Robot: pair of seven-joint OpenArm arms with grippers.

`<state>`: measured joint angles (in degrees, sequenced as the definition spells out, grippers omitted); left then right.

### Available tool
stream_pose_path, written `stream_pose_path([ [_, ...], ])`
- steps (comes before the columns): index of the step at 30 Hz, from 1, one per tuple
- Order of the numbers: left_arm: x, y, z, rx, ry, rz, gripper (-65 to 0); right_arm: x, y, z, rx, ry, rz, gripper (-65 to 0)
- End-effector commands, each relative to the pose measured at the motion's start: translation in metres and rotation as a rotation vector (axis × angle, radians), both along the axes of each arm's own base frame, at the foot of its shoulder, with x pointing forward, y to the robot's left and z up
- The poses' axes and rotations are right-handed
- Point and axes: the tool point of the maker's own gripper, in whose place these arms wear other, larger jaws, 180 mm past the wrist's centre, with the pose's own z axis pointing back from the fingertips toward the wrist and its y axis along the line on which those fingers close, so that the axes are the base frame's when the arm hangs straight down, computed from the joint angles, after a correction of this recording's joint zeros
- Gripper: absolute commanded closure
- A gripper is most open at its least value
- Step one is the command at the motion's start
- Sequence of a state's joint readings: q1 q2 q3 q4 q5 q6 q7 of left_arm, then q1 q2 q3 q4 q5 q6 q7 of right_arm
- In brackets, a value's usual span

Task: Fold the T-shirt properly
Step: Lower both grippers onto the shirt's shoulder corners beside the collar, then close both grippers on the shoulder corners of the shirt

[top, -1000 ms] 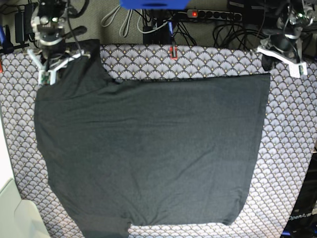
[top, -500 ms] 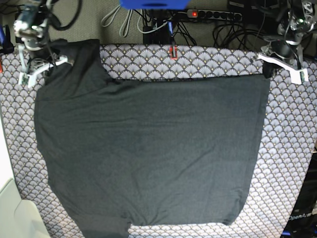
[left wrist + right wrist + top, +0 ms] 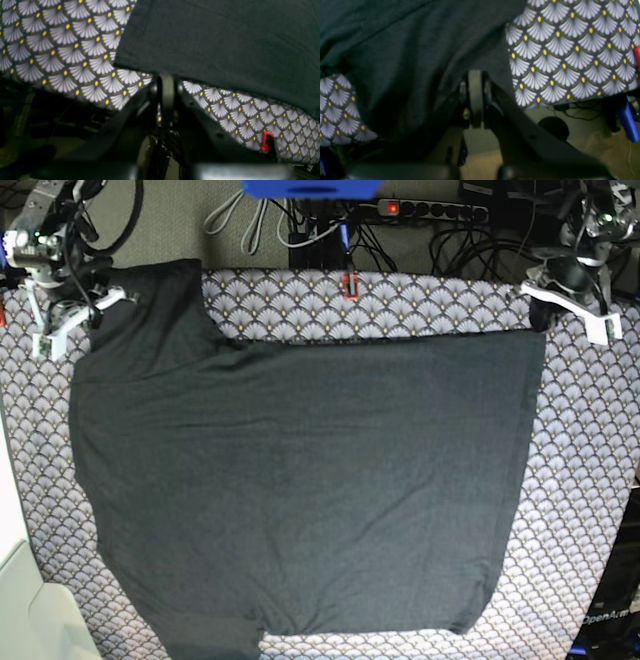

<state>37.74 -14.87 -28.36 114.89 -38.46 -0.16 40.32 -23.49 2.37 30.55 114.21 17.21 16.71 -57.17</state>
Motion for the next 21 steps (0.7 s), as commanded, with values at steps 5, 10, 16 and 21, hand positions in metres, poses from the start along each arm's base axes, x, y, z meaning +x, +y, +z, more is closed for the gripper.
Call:
stream_pose_path([
  [5, 0.003, 0.001, 0.009, 0.008, -0.031, -0.004, -0.4, 0.004, -0.003, 0.007, -0.013, -0.026, 0.009, 0.0],
  [10, 0.003, 0.001, 0.008, 0.007, -0.031, -0.003, -0.4, 0.002, -0.003, 0.003, -0.005, -0.014, 0.004, 0.0],
  [16, 0.003, 0.000, 0.009, 0.006, -0.032, -0.003, -0.4, 0.000, -0.004, -0.016, 0.033, 0.028, -0.017, 0.0],
  [21, 0.003, 0.000, 0.009, 0.006, -0.032, -0.003, -0.4, 0.002, -0.005, -0.019, 0.039, 0.031, -0.020, 0.0],
])
